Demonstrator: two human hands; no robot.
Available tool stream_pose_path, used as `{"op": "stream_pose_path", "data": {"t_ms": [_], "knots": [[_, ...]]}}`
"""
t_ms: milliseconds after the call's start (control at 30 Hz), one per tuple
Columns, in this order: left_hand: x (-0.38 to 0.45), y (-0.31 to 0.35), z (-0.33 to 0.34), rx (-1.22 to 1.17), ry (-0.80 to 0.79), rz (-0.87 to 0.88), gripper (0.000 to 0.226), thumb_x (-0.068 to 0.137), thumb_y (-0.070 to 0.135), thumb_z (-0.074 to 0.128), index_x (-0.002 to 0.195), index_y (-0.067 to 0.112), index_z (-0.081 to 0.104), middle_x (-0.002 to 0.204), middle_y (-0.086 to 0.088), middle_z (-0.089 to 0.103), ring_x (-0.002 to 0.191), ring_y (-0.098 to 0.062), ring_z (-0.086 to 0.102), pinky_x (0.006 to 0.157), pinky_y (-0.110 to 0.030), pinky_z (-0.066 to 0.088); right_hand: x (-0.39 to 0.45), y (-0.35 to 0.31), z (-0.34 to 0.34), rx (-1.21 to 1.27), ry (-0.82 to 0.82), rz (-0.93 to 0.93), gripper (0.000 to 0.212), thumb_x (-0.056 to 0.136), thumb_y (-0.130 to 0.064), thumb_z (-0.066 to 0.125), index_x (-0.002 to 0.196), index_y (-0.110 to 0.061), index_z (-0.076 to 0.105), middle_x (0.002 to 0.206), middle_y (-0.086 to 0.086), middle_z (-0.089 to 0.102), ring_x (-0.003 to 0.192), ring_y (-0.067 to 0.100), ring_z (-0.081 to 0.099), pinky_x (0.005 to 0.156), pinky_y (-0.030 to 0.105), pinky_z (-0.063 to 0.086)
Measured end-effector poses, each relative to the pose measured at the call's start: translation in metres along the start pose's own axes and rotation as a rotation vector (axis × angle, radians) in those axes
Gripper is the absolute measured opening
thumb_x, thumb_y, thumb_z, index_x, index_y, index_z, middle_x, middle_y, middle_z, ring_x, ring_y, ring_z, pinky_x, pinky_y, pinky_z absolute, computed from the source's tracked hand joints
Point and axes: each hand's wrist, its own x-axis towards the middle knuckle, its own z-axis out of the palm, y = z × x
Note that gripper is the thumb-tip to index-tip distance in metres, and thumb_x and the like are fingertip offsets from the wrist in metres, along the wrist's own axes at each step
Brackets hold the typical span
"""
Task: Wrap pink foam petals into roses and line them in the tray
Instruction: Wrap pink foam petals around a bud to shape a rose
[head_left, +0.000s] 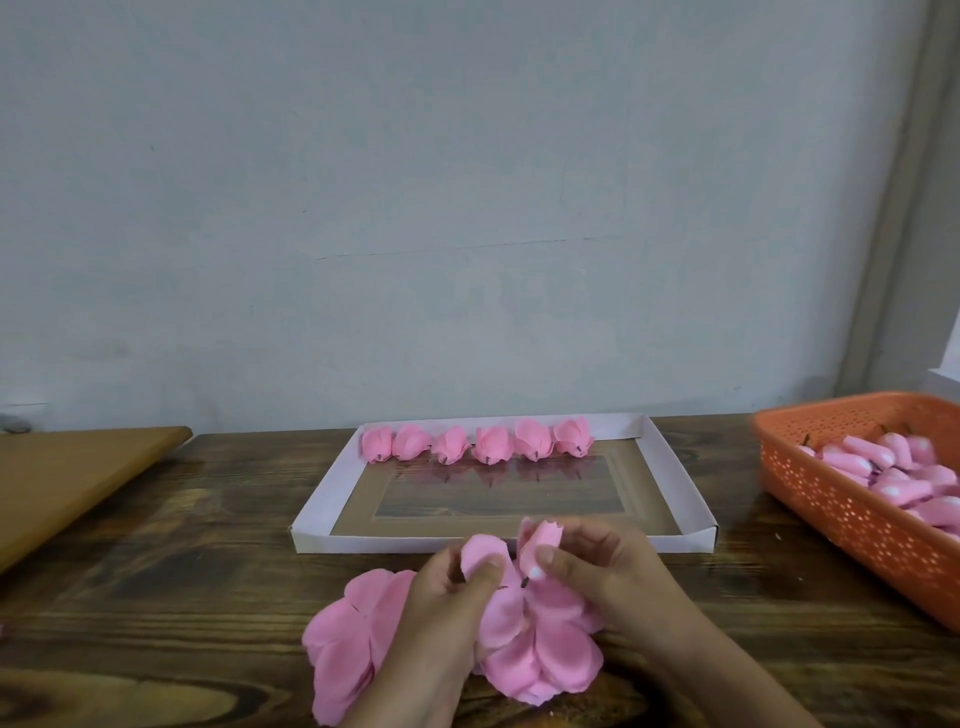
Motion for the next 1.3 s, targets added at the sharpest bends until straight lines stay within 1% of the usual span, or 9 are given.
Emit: {"op": "stream_pose_path", "data": {"t_ms": [133,300,467,600,767,900,1000,1133,1300], "knots": [[-0.006,0.006,-0.001,-0.024,-0.086,-0.009,0.017,0.094,0.002,0.065,0.109,0.001,0.072,0.109,-0.027,0.073,0.108,-0.041,0.07,0.098,-0.052,0.052,0.001,0.0,0.001,-0.092,0.034,-0.003,0.017,0.079,-0.026,0.077,0.094,-0.019,0.079,0.105,-0.005,0.076,0.096,0.008,0.071,0.075,0.021,0.055],[-0.014,0.009,-0.001,-0.016,-0.189,0.003,0.018,0.097,0.004,0.057,0.104,0.001,0.073,0.11,-0.033,0.068,0.111,-0.047,0.065,0.09,-0.046,0.048,0.0,-0.001,0.002,-0.009,-0.016,0.022,0.028,0.084,-0.028,0.074,0.1,-0.004,0.072,0.103,0.023,0.072,0.09,0.026,0.068,0.079,0.038,0.053],[-0.02,0.015,0.0,-0.051,-0.255,0.043,0.033,0.092,0.014,0.062,0.111,-0.013,0.063,0.109,-0.034,0.065,0.11,-0.038,0.065,0.096,-0.044,0.046,-0.001,-0.003,0.006,0.015,-0.01,0.019,0.027,0.086,-0.017,0.073,0.113,-0.011,0.069,0.101,0.023,0.073,0.09,0.029,0.07,0.08,0.038,0.055],[-0.019,0.014,0.002,-0.07,-0.2,0.06,0.04,0.085,0.021,0.068,0.103,-0.014,0.062,0.101,-0.038,0.064,0.098,-0.04,0.065,0.088,-0.047,0.048,0.001,-0.002,0.009,-0.033,0.077,0.048,0.049,0.086,-0.01,0.072,0.128,-0.024,0.05,0.098,0.015,0.077,0.093,0.028,0.073,0.078,0.032,0.056],[-0.016,0.011,0.001,-0.057,-0.208,0.062,0.027,0.092,0.02,0.068,0.101,-0.005,0.071,0.107,-0.034,0.069,0.105,-0.039,0.069,0.097,-0.05,0.051,-0.001,-0.005,0.011,-0.068,0.023,-0.029,0.018,0.084,-0.013,0.071,0.101,-0.01,0.075,0.098,0.016,0.076,0.092,0.026,0.072,0.08,0.035,0.056],[-0.011,0.006,0.0,-0.032,-0.181,0.05,0.033,0.087,0.021,0.066,0.102,-0.007,0.069,0.106,-0.032,0.07,0.105,-0.043,0.069,0.099,-0.054,0.052,-0.001,-0.003,0.012,-0.106,0.054,-0.062,0.017,0.082,-0.011,0.071,0.097,-0.012,0.077,0.094,0.013,0.077,0.088,0.021,0.073,0.074,0.027,0.054],[-0.004,0.0,0.001,0.015,-0.062,0.065,0.019,0.088,0.017,0.069,0.092,-0.001,0.073,0.088,-0.02,0.071,0.084,-0.025,0.069,0.084,-0.041,0.054,0.001,0.0,0.01,-0.062,0.111,-0.035,0.018,0.084,-0.002,0.074,0.099,-0.013,0.074,0.094,0.014,0.077,0.086,0.025,0.074,0.071,0.03,0.056],[0.003,-0.004,0.001,0.078,0.113,0.088,0.026,0.095,0.005,0.064,0.077,0.015,0.08,0.088,-0.024,0.075,0.084,-0.029,0.073,0.088,-0.057,0.058,0.002,0.002,0.009,-0.074,0.124,-0.02,0.016,0.085,0.005,0.071,0.099,-0.001,0.066,0.091,0.016,0.077,0.084,0.029,0.074,0.072,0.037,0.058],[0.003,-0.005,0.001,0.14,0.106,0.177,0.023,0.096,0.013,0.066,0.076,0.015,0.079,0.084,-0.022,0.074,0.068,-0.01,0.066,0.067,-0.025,0.055,0.001,0.003,0.011,-0.12,0.111,-0.051,0.015,0.084,0.006,0.072,0.095,-0.004,0.07,0.09,0.014,0.077,0.083,0.022,0.074,0.074,0.03,0.056]]}}
